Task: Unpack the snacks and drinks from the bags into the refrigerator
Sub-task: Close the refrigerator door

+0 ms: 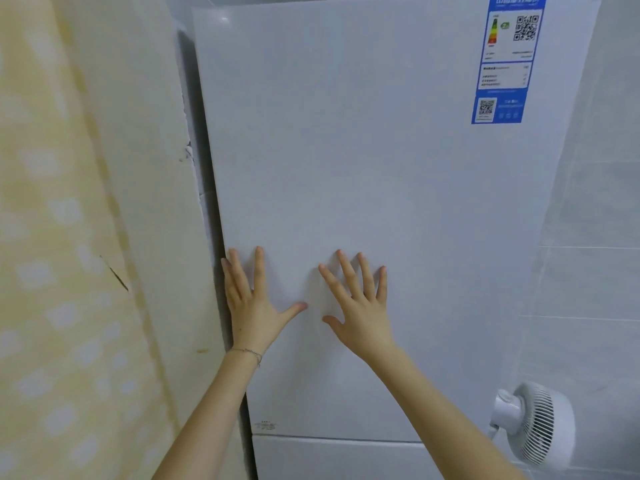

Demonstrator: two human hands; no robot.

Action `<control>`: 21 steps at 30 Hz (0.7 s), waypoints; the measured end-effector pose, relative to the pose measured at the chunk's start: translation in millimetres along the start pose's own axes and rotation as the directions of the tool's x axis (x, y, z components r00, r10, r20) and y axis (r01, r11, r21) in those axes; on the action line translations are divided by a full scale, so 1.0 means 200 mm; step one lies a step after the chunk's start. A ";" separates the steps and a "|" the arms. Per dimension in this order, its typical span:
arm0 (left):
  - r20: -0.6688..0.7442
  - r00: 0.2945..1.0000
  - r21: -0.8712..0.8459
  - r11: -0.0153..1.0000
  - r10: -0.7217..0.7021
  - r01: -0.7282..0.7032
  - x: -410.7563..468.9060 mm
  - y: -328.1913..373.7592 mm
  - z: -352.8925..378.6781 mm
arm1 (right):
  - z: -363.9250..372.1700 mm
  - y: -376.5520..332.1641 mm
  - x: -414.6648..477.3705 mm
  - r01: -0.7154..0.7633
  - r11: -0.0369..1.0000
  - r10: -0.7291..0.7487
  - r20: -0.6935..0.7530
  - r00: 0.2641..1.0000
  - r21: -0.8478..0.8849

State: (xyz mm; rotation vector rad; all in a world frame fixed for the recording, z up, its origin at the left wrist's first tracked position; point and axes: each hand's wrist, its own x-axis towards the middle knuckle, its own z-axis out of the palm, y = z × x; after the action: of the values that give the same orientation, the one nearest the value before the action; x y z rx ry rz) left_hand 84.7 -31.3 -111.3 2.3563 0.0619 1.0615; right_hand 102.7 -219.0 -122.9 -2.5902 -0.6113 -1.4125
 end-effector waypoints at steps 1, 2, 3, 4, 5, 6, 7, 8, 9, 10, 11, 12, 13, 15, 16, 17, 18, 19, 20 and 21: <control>-0.014 1.000 0.003 1.000 0.000 0.000 0.01 -0.01 0.02 | 0.01 0.01 0.00 0.008 1.000 -0.009 -0.017 1.000 -0.012; -0.024 1.000 0.002 1.000 0.001 -0.001 0.01 -0.02 0.03 | 0.03 0.01 0.00 0.015 1.000 -0.016 -0.036 0.999 -0.022; -0.033 0.999 -0.004 1.000 0.004 -0.004 0.01 -0.02 0.04 | 0.04 0.02 0.00 0.018 1.000 -0.019 -0.053 0.998 -0.022; -0.041 0.999 -0.011 1.000 0.010 -0.011 0.02 -0.03 0.04 | 0.05 0.02 0.00 0.016 1.000 -0.017 -0.068 0.998 -0.018; -0.048 0.999 -0.013 1.000 0.017 -0.017 0.02 -0.04 0.05 | 0.06 0.02 0.01 0.012 1.000 -0.013 -0.073 0.997 -0.014; -0.052 0.998 -0.012 1.000 0.022 -0.022 0.02 -0.04 0.05 | 0.06 0.01 0.01 0.008 1.000 -0.009 -0.075 0.997 -0.013; -0.055 0.998 -0.008 1.000 0.025 -0.025 0.03 -0.05 0.05 | 0.06 0.01 0.01 0.004 1.000 -0.005 -0.073 0.997 -0.013; -0.057 0.998 -0.004 1.000 0.026 -0.027 0.03 -0.05 0.06 | 0.06 0.02 0.01 0.001 1.000 -0.002 -0.073 0.997 -0.014; -0.058 0.998 0.001 1.000 0.026 -0.026 0.02 -0.05 0.06 | 0.06 0.02 0.01 0.000 1.000 -0.001 -0.074 0.997 -0.013; -0.059 0.998 0.005 1.000 0.027 -0.027 0.02 -0.05 0.05 | 0.06 0.02 0.01 0.001 1.000 -0.002 -0.074 0.997 -0.013; -0.059 0.998 0.006 1.000 0.030 -0.030 0.02 -0.05 0.05 | 0.05 0.02 0.00 0.001 1.000 -0.002 -0.071 0.998 -0.013; -0.059 0.998 0.004 0.999 0.032 -0.032 0.02 -0.04 0.05 | 0.05 0.02 0.00 -0.001 1.000 0.000 -0.066 0.998 -0.016; -0.061 0.998 0.008 0.999 0.032 -0.031 0.02 -0.04 0.04 | 0.05 0.01 0.00 -0.005 1.000 0.004 -0.056 0.998 -0.024; -0.053 0.998 0.026 0.999 0.031 -0.029 0.01 -0.02 0.03 | 0.03 0.01 0.00 -0.016 0.999 0.015 -0.015 1.000 -0.043; -0.042 0.999 0.033 0.999 0.029 -0.028 0.00 -0.02 0.02 | 0.02 0.01 0.00 -0.020 0.998 0.021 0.008 1.000 -0.052; -0.028 0.999 0.042 0.999 0.024 -0.023 0.00 -0.01 0.00 | 0.01 0.00 0.00 -0.025 0.998 0.027 0.029 0.999 -0.064; -0.006 1.000 0.046 0.999 0.018 -0.018 -0.01 0.00 -0.01 | -0.01 -0.01 0.00 -0.029 0.997 0.034 0.062 0.997 -0.074; 0.014 1.000 0.055 0.998 0.011 -0.012 -0.01 0.01 -0.03 | -0.03 -0.03 0.00 -0.039 0.996 0.046 0.096 0.994 -0.081; 0.032 0.999 0.062 0.998 0.012 -0.014 -0.01 0.01 -0.06 | -0.05 -0.04 0.00 -0.047 0.996 0.057 0.131 0.990 -0.080; 0.045 0.999 0.078 0.997 0.019 -0.022 -0.02 0.02 -0.08 | -0.08 -0.05 0.00 -0.070 0.995 0.080 0.149 0.986 -0.075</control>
State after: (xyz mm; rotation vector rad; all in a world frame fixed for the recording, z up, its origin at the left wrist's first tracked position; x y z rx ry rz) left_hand 69.5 -28.0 -103.1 2.4546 0.0641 1.0333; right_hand 86.5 -214.3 -115.2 -2.7629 -0.4849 -1.2448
